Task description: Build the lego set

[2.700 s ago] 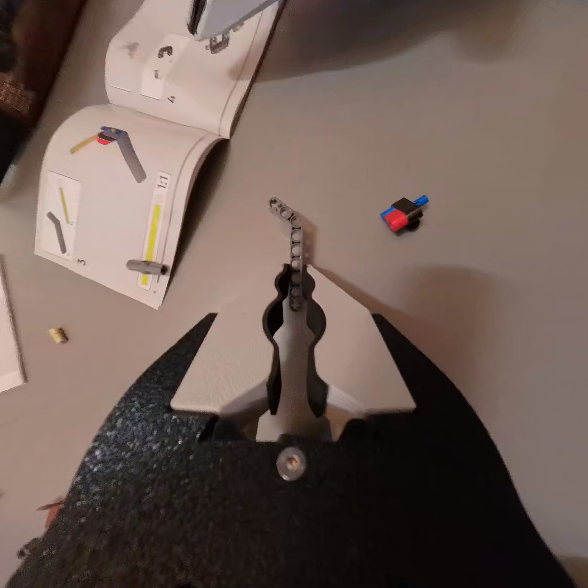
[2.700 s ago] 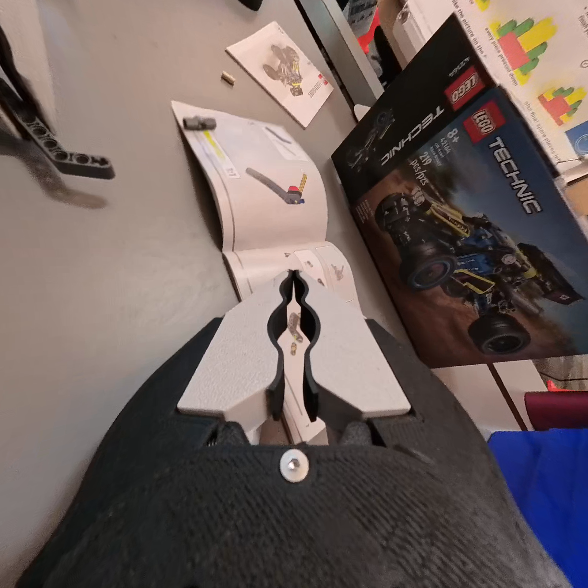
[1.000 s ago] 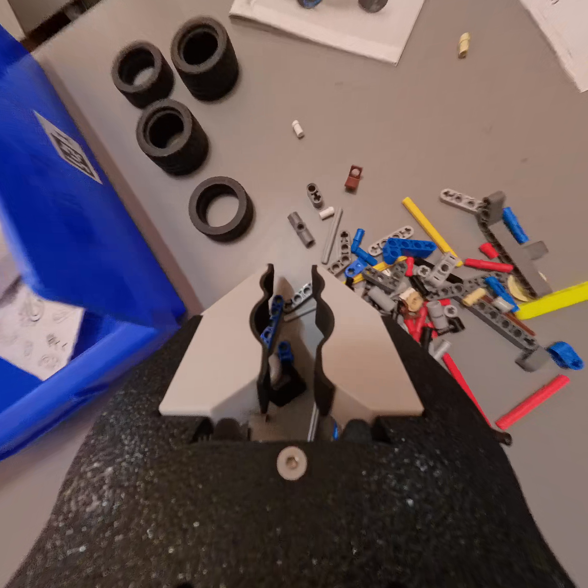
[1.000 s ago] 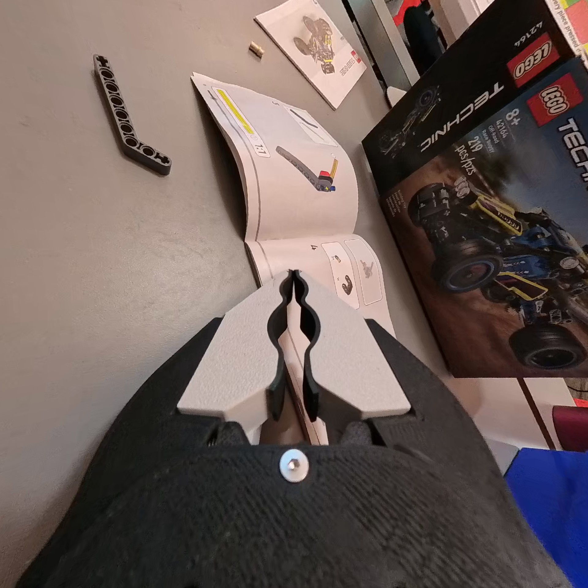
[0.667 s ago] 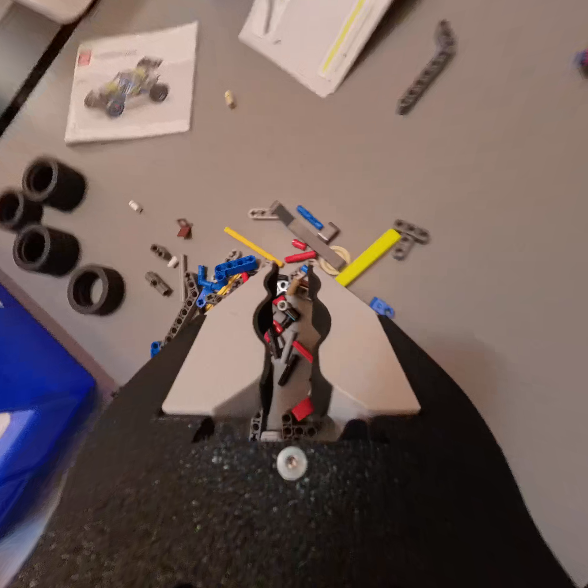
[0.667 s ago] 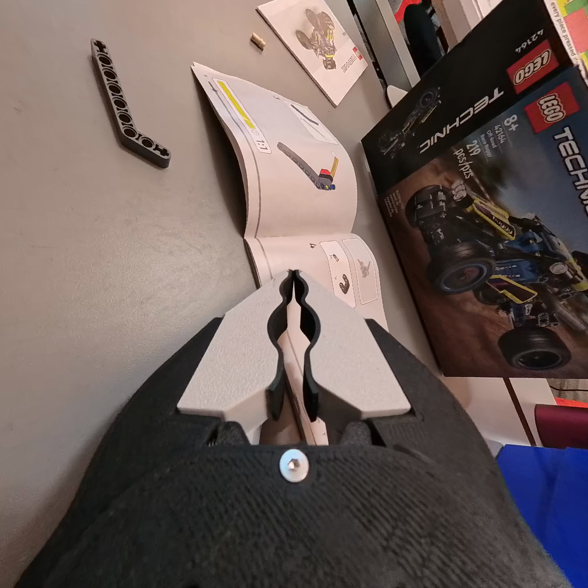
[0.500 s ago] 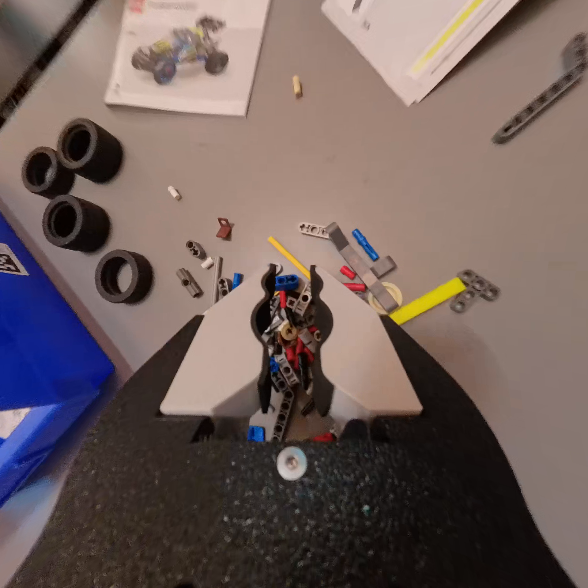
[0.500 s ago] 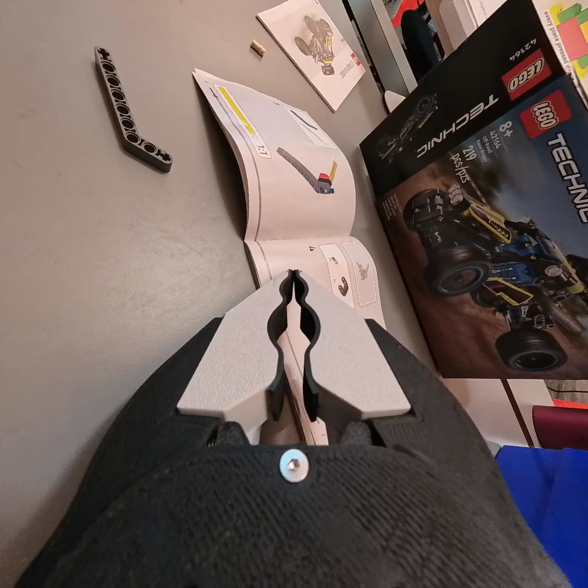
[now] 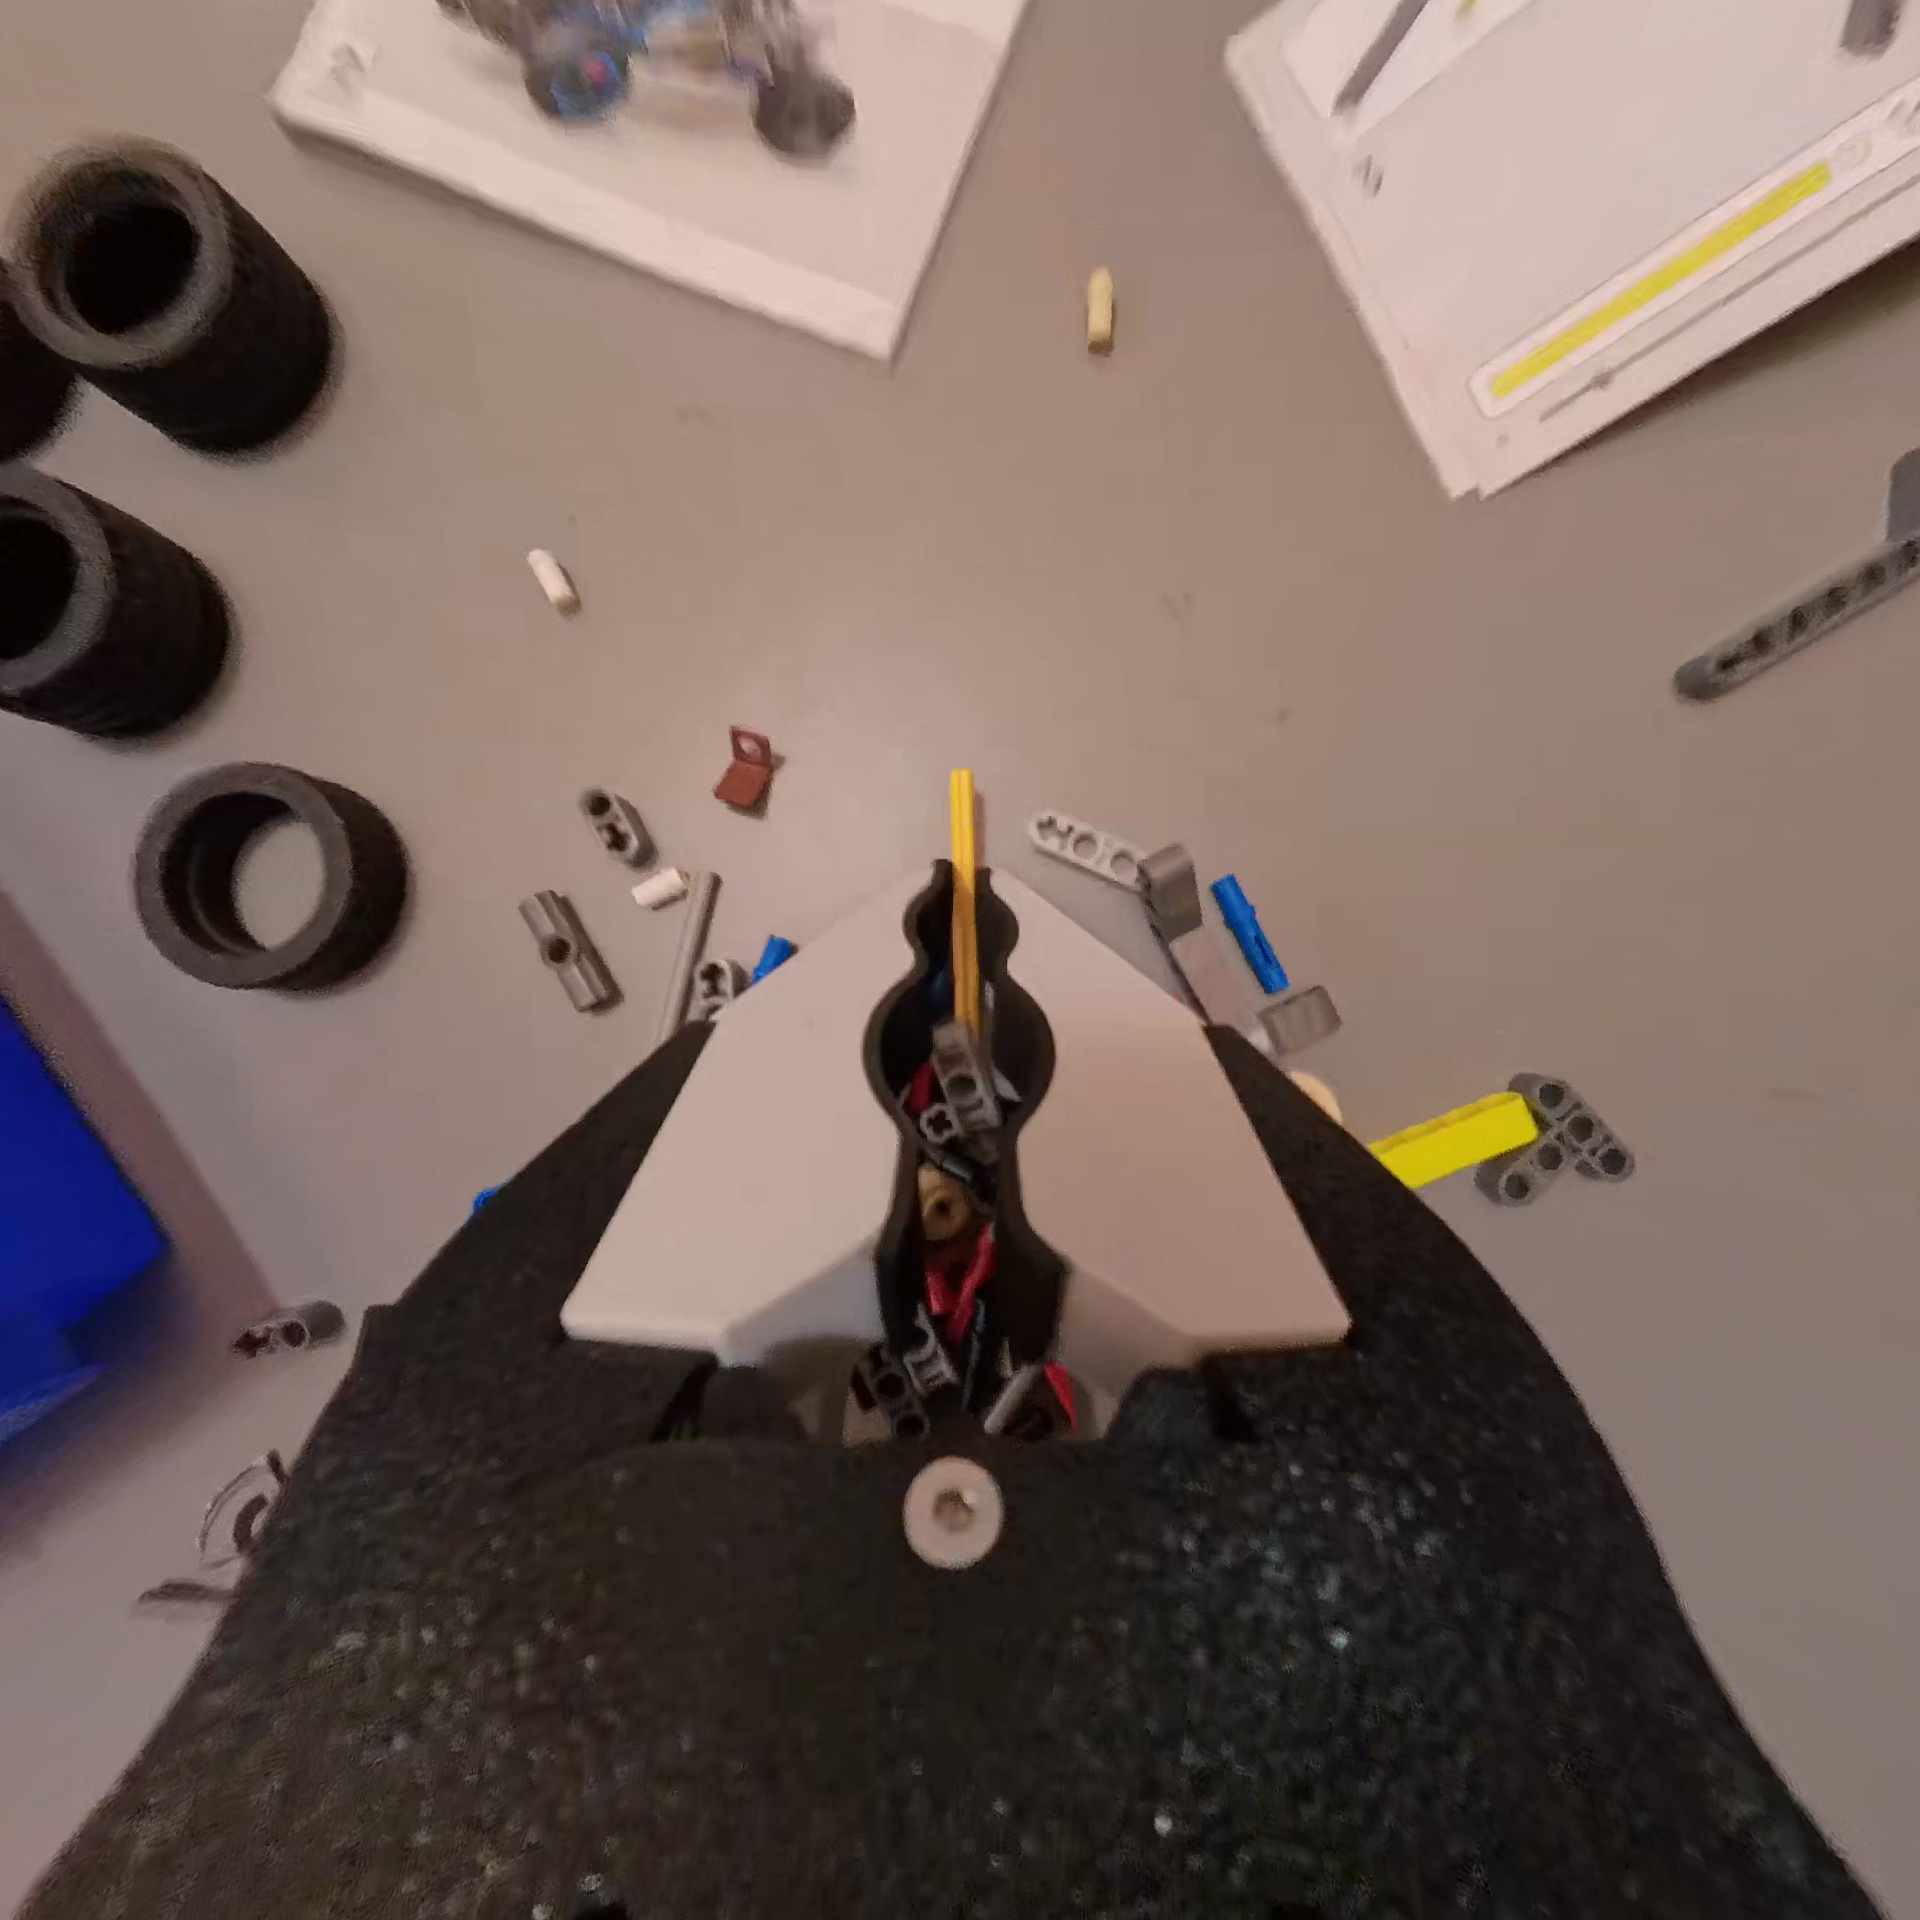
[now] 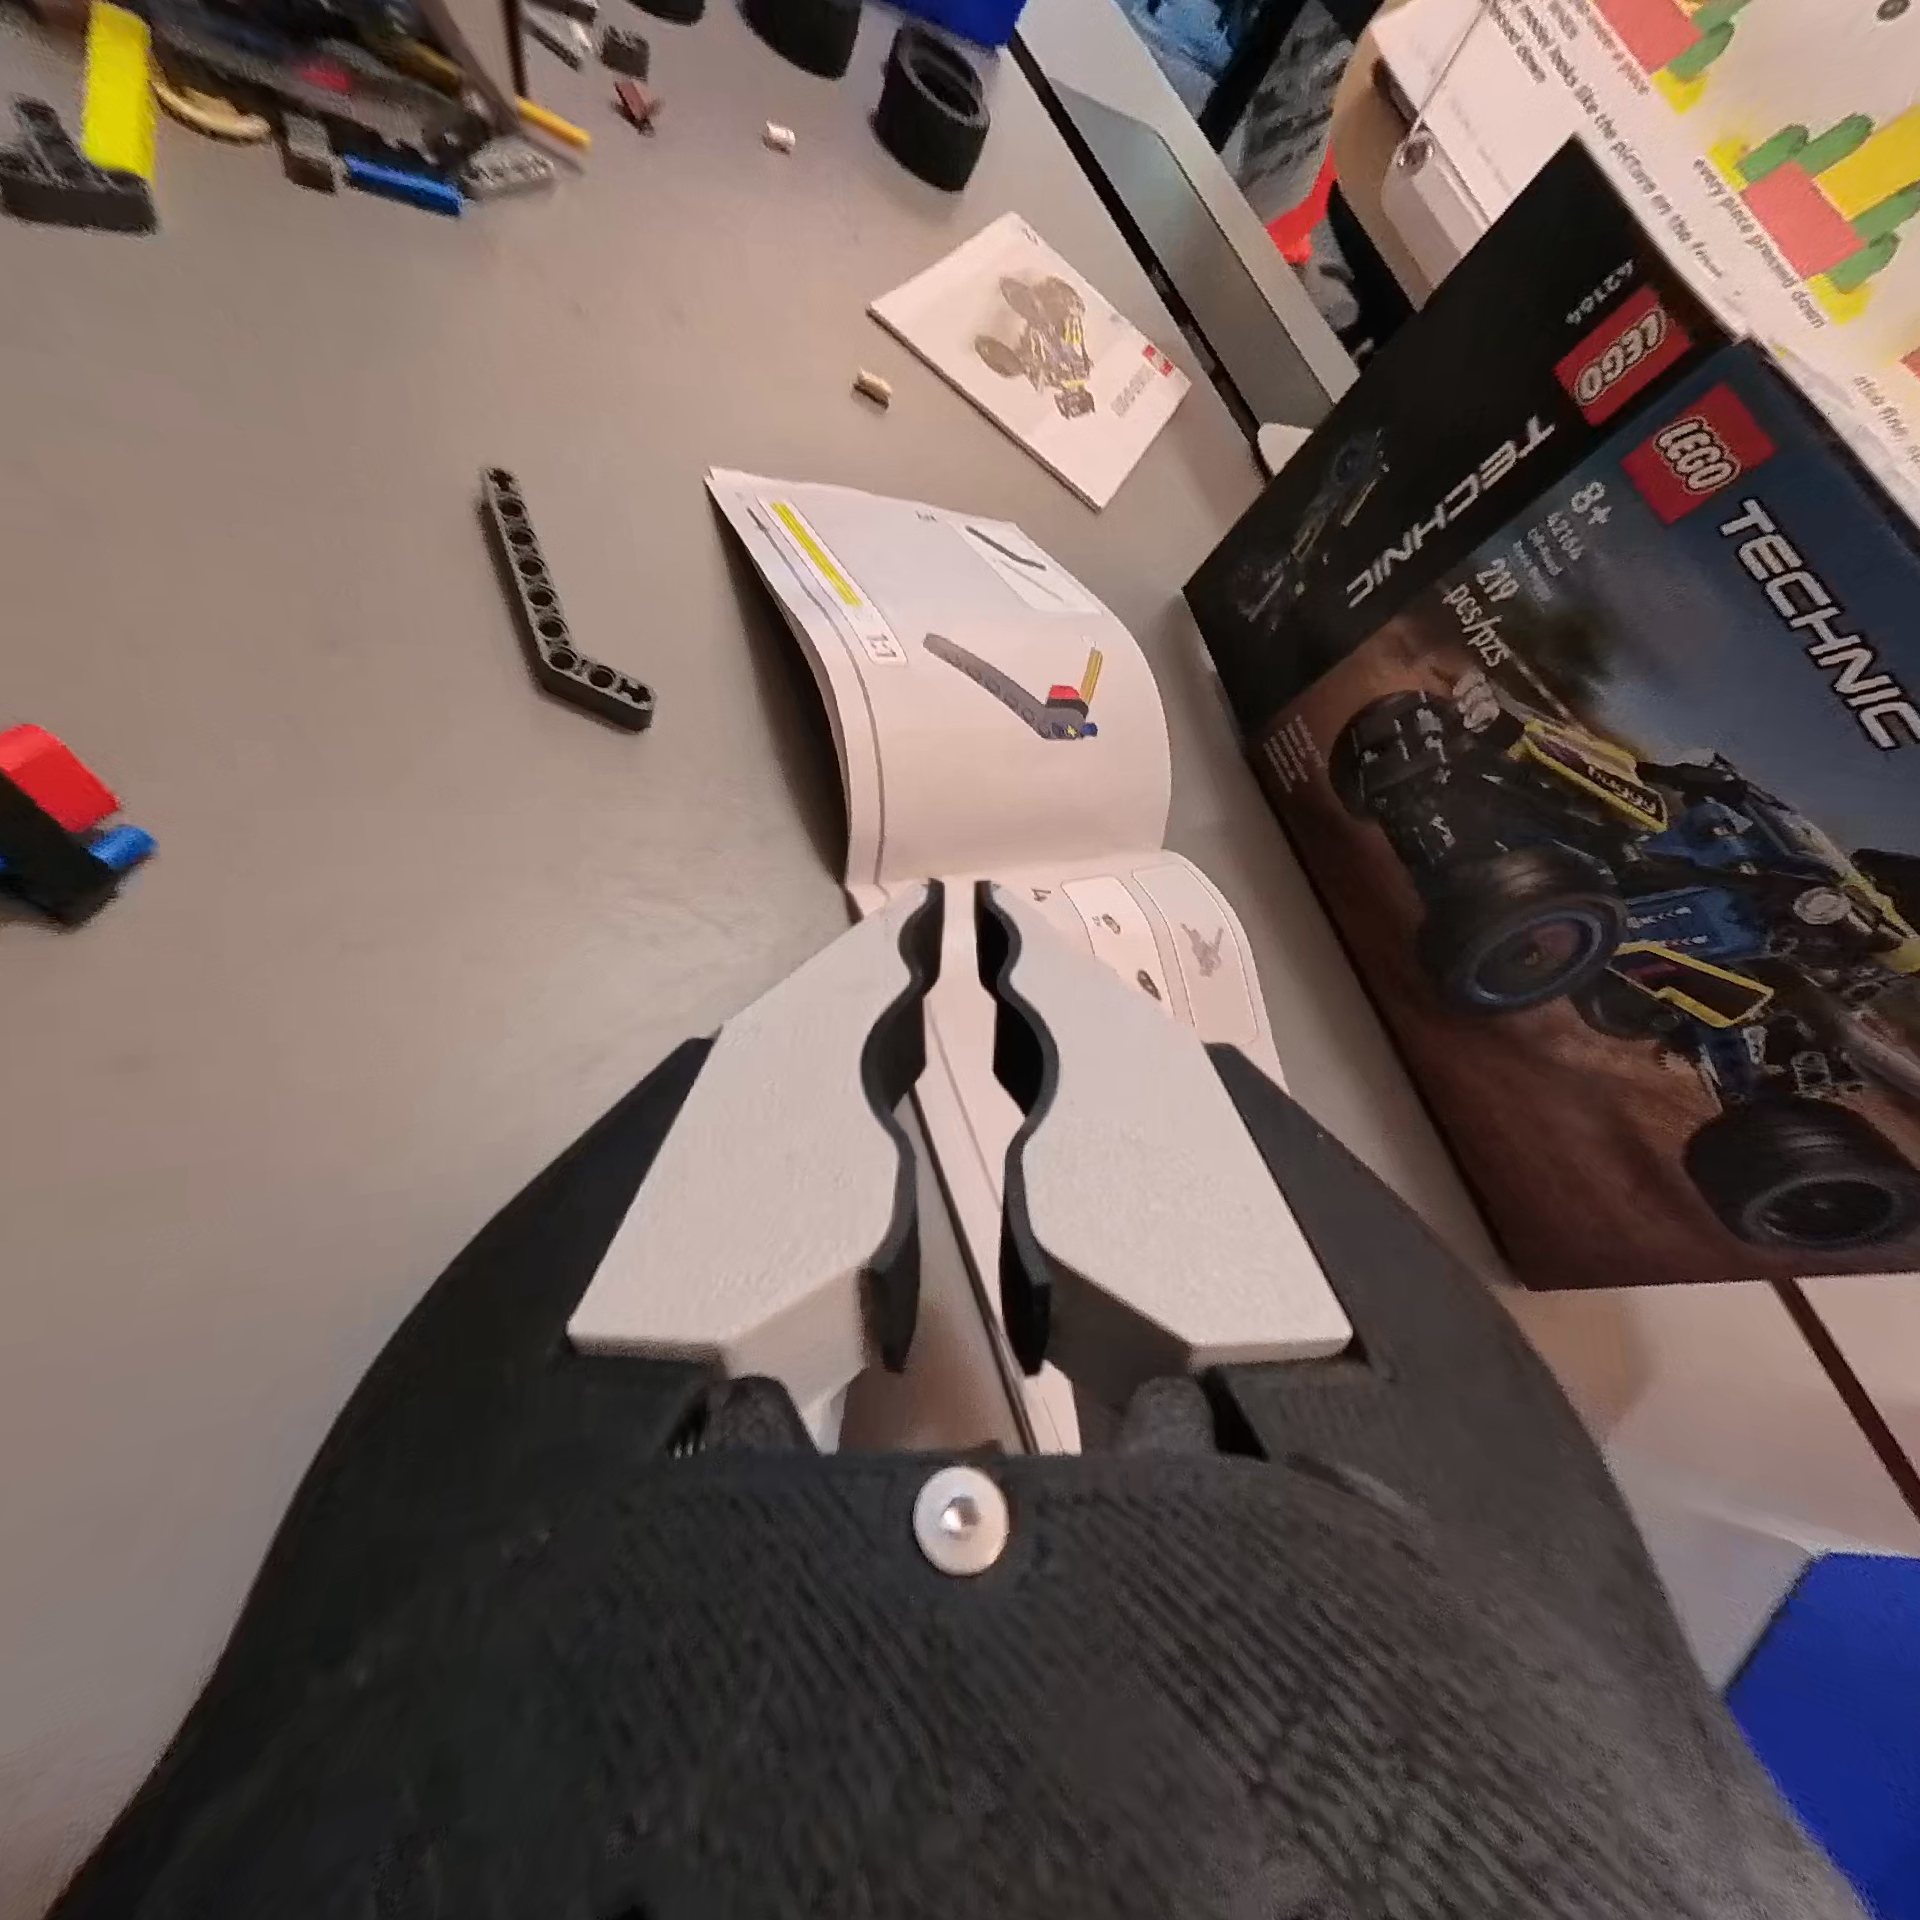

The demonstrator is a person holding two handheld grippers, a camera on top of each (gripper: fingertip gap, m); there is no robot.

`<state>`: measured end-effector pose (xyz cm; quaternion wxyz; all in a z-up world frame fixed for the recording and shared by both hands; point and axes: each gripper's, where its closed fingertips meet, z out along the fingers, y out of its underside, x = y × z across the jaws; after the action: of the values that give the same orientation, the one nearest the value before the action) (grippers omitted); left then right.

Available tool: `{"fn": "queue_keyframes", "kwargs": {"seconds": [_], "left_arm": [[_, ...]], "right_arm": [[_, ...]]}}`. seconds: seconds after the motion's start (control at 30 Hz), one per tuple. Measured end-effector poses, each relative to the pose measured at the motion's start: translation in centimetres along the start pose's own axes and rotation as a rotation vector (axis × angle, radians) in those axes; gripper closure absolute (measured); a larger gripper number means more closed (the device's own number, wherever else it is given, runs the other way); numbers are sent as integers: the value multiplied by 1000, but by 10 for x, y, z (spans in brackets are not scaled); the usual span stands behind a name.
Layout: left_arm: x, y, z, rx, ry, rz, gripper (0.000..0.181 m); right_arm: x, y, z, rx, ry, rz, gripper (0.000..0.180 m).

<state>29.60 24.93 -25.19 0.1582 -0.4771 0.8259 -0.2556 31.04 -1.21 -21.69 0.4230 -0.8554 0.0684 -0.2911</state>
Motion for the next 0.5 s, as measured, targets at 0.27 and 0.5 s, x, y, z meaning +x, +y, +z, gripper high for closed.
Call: {"fn": "queue_keyframes", "kwargs": {"seconds": [0.27, 0.5], "left_arm": [[39, -56, -41, 299, 86, 135, 179], [146, -35, -11, 127, 345, 521, 179]], "right_arm": [[-11, -18, -9, 91, -105, 83, 163], [-44, -13, -16, 60, -315, 53, 165]]}}
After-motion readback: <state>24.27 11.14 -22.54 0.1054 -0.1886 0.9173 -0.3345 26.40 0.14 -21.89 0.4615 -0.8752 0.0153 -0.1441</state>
